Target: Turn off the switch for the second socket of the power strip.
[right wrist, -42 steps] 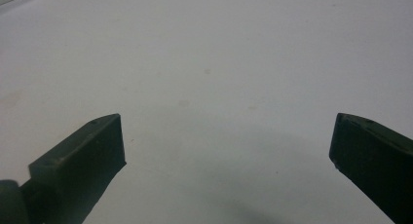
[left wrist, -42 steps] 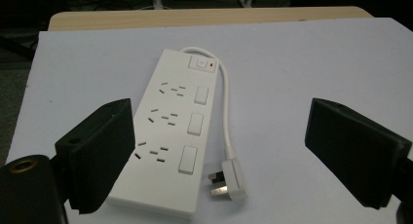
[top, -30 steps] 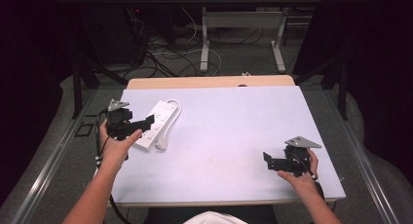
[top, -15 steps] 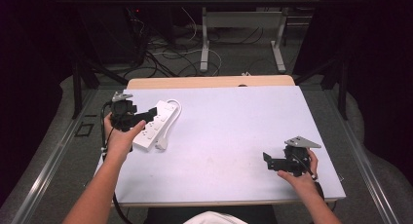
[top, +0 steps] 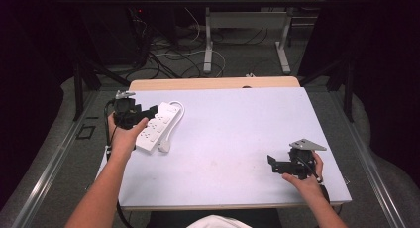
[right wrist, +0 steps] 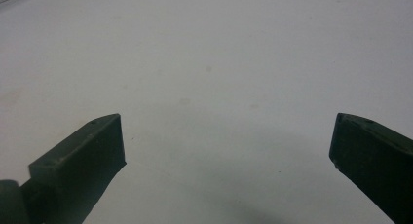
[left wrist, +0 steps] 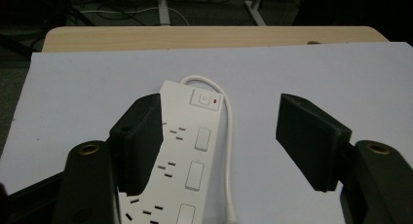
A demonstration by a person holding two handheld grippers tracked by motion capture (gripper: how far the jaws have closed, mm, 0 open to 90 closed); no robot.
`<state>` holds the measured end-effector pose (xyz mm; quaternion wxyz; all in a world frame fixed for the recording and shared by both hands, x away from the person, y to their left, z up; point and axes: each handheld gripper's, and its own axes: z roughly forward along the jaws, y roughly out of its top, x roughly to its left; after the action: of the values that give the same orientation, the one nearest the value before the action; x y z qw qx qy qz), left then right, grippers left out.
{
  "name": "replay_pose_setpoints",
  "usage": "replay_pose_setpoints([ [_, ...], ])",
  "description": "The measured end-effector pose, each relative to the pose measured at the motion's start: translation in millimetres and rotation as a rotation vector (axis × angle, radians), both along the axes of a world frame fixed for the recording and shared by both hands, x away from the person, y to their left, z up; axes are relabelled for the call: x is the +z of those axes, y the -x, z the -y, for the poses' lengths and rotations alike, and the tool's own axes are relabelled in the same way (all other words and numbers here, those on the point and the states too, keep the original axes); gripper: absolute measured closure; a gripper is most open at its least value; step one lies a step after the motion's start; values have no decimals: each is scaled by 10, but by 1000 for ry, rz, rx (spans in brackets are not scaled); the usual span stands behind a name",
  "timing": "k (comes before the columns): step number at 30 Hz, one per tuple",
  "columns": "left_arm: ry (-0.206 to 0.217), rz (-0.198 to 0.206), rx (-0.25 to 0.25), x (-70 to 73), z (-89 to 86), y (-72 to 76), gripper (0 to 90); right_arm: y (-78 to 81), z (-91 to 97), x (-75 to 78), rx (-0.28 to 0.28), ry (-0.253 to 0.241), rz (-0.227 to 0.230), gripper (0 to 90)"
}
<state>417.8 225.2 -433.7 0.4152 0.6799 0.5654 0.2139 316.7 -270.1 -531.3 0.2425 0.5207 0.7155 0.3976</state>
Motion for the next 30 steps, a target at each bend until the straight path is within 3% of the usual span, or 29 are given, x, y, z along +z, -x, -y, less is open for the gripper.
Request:
replay_pose_setpoints([
  [9, 8, -10, -16, -38, -13, -73, 468, -2, -3, -4, 5, -4, -5, 0],
  [21, -5, -33, -17, -142, 58, -200, 472, -8, -6, -11, 13, -5, -12, 0],
  [28, -17, -63, -18, -205, 94, -272, 495, -13, 1, -14, 17, -3, -11, 0],
  [30, -18, -87, -27, -232, 112, -301, 501, -15, 4, -16, 18, -1, -12, 0],
])
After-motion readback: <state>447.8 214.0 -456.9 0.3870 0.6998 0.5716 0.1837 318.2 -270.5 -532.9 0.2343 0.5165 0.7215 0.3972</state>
